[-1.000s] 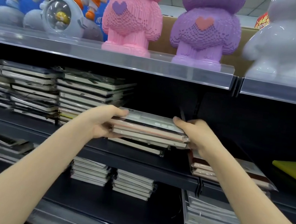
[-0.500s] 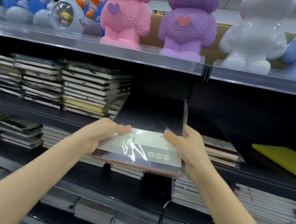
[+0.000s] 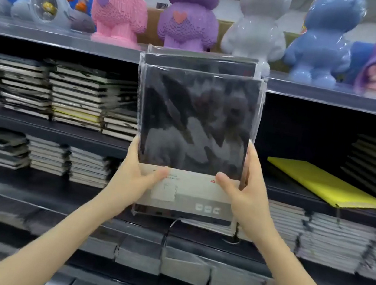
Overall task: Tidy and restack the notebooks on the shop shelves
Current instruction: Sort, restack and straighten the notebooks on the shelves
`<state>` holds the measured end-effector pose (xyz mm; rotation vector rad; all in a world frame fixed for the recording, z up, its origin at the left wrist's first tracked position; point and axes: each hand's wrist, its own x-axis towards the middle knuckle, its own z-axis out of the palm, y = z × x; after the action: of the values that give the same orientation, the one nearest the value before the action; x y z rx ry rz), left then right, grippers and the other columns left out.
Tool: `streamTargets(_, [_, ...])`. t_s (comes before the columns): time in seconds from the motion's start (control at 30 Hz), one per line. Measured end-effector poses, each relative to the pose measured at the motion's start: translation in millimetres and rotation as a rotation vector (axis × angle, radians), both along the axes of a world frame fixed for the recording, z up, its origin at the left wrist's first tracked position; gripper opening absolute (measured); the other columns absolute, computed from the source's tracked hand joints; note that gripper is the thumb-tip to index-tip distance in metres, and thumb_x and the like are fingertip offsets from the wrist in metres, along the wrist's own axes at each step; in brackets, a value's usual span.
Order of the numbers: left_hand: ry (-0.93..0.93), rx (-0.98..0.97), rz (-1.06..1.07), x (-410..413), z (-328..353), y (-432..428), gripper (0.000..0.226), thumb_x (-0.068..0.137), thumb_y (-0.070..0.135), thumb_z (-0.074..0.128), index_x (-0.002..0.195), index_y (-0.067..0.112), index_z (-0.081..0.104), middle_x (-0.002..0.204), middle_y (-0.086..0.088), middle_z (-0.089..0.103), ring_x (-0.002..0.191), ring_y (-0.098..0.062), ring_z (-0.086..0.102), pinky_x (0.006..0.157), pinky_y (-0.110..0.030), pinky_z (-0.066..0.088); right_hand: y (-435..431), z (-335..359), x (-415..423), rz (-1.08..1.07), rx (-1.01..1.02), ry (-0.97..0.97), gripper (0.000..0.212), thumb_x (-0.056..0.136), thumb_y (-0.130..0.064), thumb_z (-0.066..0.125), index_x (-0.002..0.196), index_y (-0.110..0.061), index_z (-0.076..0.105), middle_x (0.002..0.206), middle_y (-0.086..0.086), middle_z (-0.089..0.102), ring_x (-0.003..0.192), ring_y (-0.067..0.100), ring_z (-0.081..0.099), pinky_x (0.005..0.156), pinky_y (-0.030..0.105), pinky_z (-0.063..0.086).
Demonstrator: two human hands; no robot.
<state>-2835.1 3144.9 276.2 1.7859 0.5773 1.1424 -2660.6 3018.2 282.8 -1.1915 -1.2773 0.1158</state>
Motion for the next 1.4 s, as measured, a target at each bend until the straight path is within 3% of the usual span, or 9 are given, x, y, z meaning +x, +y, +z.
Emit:
streamTargets(0.1, [-0.048, 0.089, -0.022, 33, 19, 0, 0.090, 0.083, 0.024, 0.070, 0.150, 0.026, 0.010, 0.146, 0.010, 0.038, 0.130, -0.003, 0.039, 0.111, -0.027, 0.031, 0, 24, 33, -0.020, 0.059, -0.050, 0.078, 0.089, 0.005, 0.058, 0.146, -0.032, 0.021, 0.147, -0.018, 0.037, 0.133, -0.005, 0.037, 0.106, 0.024, 0.040])
streamTargets(0.17, [-0.076, 0.126, -0.066, 60, 35, 0, 0.090, 0.086, 0.021, 0.069, 0.150, 0.022, 0.006, 0.148, 0.009, 0.032, 0.132, -0.002, 0.034, 0.108, -0.016, 0.030, 0, 38, 57, -0.063, 0.090, -0.090, 0.078, 0.089, 0.003, 0.059, 0.151, -0.025, 0.020, 0.151, -0.013, 0.034, 0.138, 0.003, 0.033, 0.112, 0.038, 0.035])
streamTargets(0.3, [-0.093, 0.152, -0.143, 115, 53, 6, 0.084, 0.088, 0.014, 0.066, 0.148, 0.021, 0.007, 0.147, 0.006, 0.032, 0.132, -0.005, 0.034, 0.105, -0.013, 0.029, 3, 48, 100, -0.126, 0.141, -0.086, 0.075, 0.091, 0.005, 0.056, 0.151, -0.020, 0.019, 0.149, -0.015, 0.036, 0.134, 0.002, 0.037, 0.104, 0.028, 0.043])
streamTargets(0.57, [-0.055, 0.045, -0.185, 178, 26, 30, 0.087, 0.087, 0.016, 0.067, 0.146, 0.028, 0.006, 0.147, 0.005, 0.032, 0.132, -0.011, 0.037, 0.113, -0.030, 0.029, 25, 15, 158, -0.187, 0.113, -0.023, 0.073, 0.091, 0.002, 0.057, 0.150, -0.025, 0.024, 0.148, -0.007, 0.040, 0.137, 0.013, 0.037, 0.112, 0.053, 0.031])
streamTargets(0.73, [-0.167, 0.024, -0.207, 185, 39, 34, 0.089, 0.084, 0.016, 0.070, 0.146, 0.027, 0.008, 0.143, 0.006, 0.033, 0.128, -0.008, 0.038, 0.104, -0.021, 0.032, 29, 4, 164, -0.186, 0.102, -0.024, 0.069, 0.093, -0.005, 0.057, 0.148, -0.028, 0.023, 0.146, -0.009, 0.041, 0.135, 0.016, 0.040, 0.108, 0.055, 0.035])
streamTargets(1.0, [-0.328, 0.124, -0.183, 193, 43, 26, 0.081, 0.085, 0.009, 0.068, 0.145, 0.035, 0.019, 0.141, 0.016, 0.038, 0.123, 0.007, 0.040, 0.089, 0.000, 0.036, 25, 29, 159, -0.211, 0.116, 0.081, 0.085, 0.089, -0.038, 0.063, 0.151, -0.033, 0.006, 0.157, -0.013, 0.018, 0.141, 0.000, 0.021, 0.119, 0.039, 0.022])
streamTargets(1.27, [-0.131, 0.176, -0.251, 182, 44, 31, 0.059, 0.084, 0.030, 0.070, 0.125, 0.050, 0.033, 0.126, 0.019, 0.049, 0.117, 0.002, 0.047, 0.096, -0.017, 0.041, 25, 33, 158, -0.227, 0.095, 0.057, 0.086, 0.084, -0.042, 0.059, 0.151, -0.038, 0.004, 0.154, -0.019, 0.023, 0.138, -0.003, 0.026, 0.118, 0.035, 0.023])
streamTargets(1.33, [-0.125, 0.288, -0.111, 180, 48, 33, 0.051, 0.077, 0.048, 0.068, 0.123, 0.041, 0.046, 0.120, 0.013, 0.054, 0.117, -0.008, 0.049, 0.101, -0.035, 0.043, 19, 34, 158, -0.219, 0.076, 0.053, 0.087, 0.081, -0.045, 0.061, 0.150, -0.038, 0.008, 0.148, -0.026, 0.028, 0.133, -0.011, 0.029, 0.115, 0.030, 0.026])
streamTargets(1.4, [-0.175, 0.362, -0.040, 179, 59, 29, 0.059, 0.077, 0.045, 0.065, 0.130, 0.032, 0.043, 0.123, 0.013, 0.049, 0.122, -0.010, 0.042, 0.106, -0.037, 0.038, 14, 38, 158, -0.211, 0.064, 0.051, 0.084, 0.079, -0.046, 0.063, 0.148, -0.036, 0.017, 0.139, -0.028, 0.039, 0.124, -0.015, 0.038, 0.106, 0.020, 0.033])
